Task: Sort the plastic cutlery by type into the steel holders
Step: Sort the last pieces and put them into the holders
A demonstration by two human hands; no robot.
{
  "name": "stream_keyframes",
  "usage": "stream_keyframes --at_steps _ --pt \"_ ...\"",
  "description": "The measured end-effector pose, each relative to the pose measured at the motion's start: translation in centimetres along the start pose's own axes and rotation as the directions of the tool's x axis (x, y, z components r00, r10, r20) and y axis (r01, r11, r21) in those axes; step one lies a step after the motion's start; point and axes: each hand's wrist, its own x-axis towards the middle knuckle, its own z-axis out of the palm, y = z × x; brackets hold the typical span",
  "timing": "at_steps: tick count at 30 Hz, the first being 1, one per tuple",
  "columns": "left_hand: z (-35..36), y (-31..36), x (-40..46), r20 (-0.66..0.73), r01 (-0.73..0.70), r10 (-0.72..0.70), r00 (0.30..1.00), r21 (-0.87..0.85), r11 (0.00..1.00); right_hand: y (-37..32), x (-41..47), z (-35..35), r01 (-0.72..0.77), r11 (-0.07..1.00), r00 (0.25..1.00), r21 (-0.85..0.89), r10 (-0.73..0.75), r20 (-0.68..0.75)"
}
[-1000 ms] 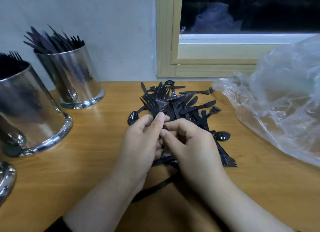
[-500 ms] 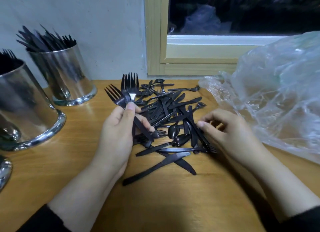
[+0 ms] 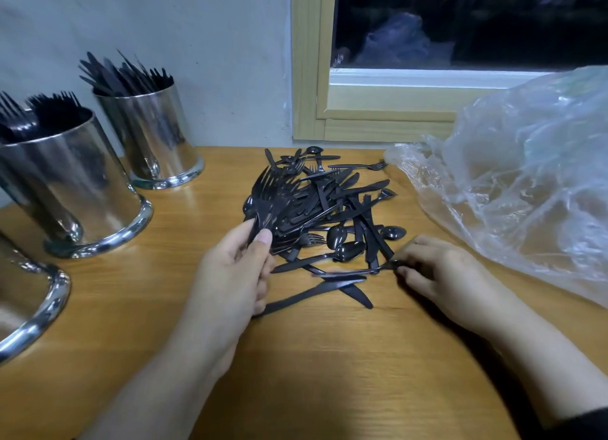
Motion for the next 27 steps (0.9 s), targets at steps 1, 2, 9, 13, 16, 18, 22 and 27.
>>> stream_keyframes --at_steps 1,2,9,13,16,18,22,27 --pt "-0.2 0.1 -0.2 0.001 0.004 -0.004 1.000 0.010 1.000 0.0 0.1 -0.1 -0.002 1.000 0.998 -0.002 0.002 -0.059" --pt "-0.4 0.3 -0.3 0.003 0.011 -0.011 1.000 0.011 1.000 -0.1 0.3 -0.4 -0.007 1.000 0.992 -0.008 0.006 -0.127" --pt "-2.0 1.2 0.4 -0.049 -0.084 0.099 0.994 0.252 0.964 -5.1 1.8 -2.8 0.179 0.981 0.977 0.077 -0.167 -0.135" --pt "-2.7 1.5 0.9 0.093 -0.150 0.120 0.988 0.471 0.869 -8.8 3.7 -1.5 0.235 0.966 0.970 0.110 -0.227 -0.082" --pt "-2.6 1.1 0.8 0.212 -0.127 0.031 0.977 0.456 0.881 -10.3 5.4 -0.7 0.212 0.966 0.973 0.145 -0.196 -0.121" --pt "-2.5 0.8 0.7 0.223 -0.133 0.029 0.974 0.465 0.875 -11.1 6.2 0.0 0.202 0.969 0.974 0.144 -0.184 -0.131" --pt "-3.0 0.4 1.1 0.093 -0.072 0.038 0.995 0.396 0.915 -10.7 7.4 1.7 0.115 0.946 0.965 0.302 -0.034 -0.261" --pt "-4.1 0.9 2.1 -0.123 0.028 -0.018 0.992 0.074 0.997 -7.4 7.9 4.0 -0.006 1.000 0.999 0.012 0.006 -0.035"
